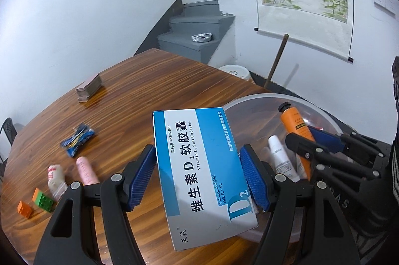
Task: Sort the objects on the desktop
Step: 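Release the orange tube and medicine box into the clear bowl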
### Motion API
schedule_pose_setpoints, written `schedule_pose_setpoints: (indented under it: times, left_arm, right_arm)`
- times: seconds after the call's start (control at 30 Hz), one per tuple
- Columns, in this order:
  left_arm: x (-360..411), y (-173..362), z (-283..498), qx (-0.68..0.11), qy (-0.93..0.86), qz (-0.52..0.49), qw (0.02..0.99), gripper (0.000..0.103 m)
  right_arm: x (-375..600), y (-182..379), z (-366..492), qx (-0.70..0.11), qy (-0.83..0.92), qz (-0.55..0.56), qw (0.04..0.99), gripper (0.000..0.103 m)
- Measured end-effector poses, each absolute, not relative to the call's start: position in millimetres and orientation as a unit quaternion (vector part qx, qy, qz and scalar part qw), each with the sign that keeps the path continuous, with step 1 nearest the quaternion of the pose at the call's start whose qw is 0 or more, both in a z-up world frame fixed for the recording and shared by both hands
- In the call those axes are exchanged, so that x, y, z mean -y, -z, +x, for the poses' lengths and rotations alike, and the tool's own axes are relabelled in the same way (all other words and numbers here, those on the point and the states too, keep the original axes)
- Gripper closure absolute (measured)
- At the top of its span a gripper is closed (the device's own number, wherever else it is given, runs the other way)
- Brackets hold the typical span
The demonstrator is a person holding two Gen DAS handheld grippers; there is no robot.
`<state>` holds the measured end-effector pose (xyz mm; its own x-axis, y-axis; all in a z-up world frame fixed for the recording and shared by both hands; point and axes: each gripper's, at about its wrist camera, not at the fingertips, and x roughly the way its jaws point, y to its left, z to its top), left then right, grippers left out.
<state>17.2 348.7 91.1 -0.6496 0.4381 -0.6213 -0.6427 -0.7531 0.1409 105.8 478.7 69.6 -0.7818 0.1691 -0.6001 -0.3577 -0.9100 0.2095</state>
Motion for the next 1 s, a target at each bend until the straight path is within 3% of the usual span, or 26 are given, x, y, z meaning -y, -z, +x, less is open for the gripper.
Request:
schedule_pose_setpoints:
  times: [0.23,0.37,0.47,1.0]
  left_arm:
    - [-367,-96,12,-0.168,-0.885,-0.287,0.326,0.029]
    - [-372,-95,7,-0.157,-0.873,-0.303,0.349,0.027]
    - [-372,-92,4,-0.148,-0.868,-0.314,0.356,0.025]
    - [-352,-92,-3,-0.143,-0.879,-0.314,0.33,0.021]
  right_arm:
    - [-493,-67,111,-0.186,-0.927,-0.279,0.17,0.07]
    - [-499,-70,118,-0.198,-0.927,-0.255,0.191,0.055]
    - [-500,-70,120,-0.199,-0.926,-0.245,0.206,0.049]
    - [-503,-73,122,-0.202,-0.922,-0.231,0.236,0.038]
